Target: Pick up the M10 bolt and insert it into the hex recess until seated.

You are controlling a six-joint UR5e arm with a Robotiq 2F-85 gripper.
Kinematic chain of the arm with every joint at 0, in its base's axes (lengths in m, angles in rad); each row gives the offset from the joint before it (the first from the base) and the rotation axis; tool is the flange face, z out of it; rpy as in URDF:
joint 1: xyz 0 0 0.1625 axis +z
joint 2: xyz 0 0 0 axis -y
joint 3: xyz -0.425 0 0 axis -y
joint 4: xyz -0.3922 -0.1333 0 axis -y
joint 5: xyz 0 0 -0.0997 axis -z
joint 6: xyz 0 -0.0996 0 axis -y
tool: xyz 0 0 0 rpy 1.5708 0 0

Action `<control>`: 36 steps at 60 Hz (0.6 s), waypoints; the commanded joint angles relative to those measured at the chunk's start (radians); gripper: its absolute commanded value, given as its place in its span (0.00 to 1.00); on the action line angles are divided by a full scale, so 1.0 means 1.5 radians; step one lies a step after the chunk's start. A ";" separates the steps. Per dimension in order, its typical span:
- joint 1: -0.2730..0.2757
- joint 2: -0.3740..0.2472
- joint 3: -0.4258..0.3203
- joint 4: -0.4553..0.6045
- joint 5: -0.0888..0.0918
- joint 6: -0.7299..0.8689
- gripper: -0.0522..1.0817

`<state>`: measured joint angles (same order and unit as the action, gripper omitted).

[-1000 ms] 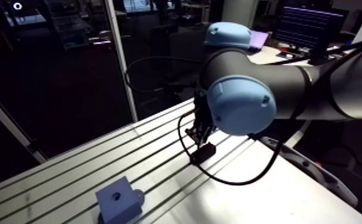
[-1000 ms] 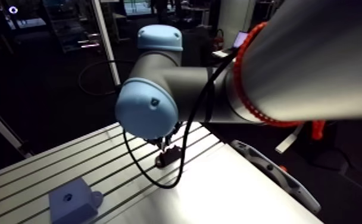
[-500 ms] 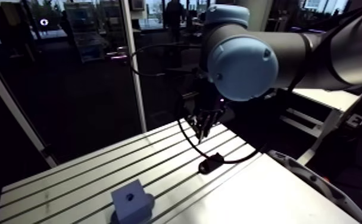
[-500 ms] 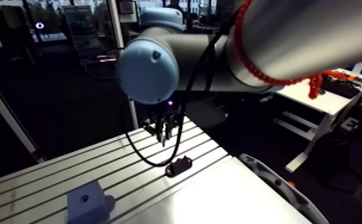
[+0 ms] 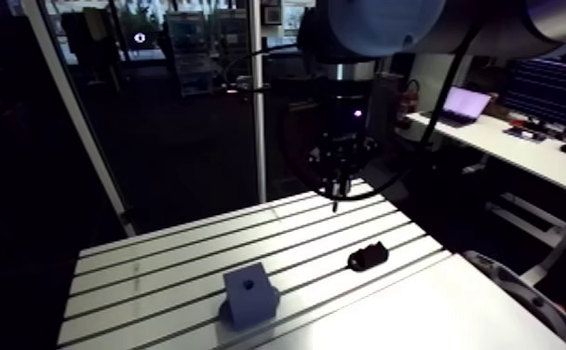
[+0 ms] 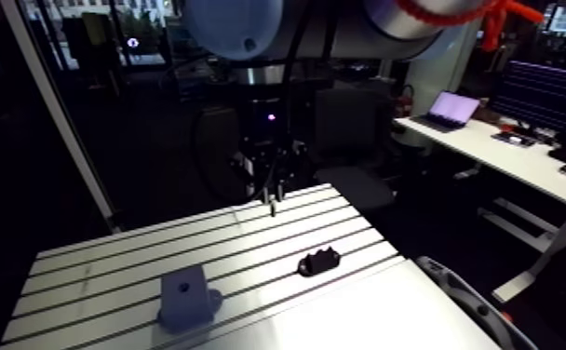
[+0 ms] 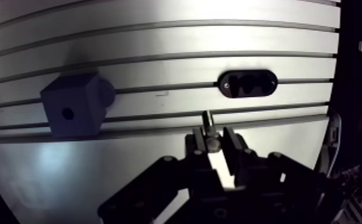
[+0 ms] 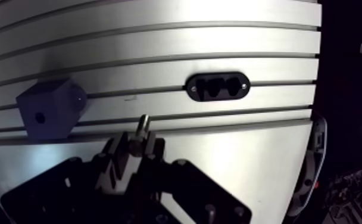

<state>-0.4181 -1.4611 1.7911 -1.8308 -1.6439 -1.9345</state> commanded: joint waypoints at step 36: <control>0.285 0.055 -0.154 0.182 0.006 0.241 0.68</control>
<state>-0.1966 -1.4179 1.6397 -1.6289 -1.6496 -1.7501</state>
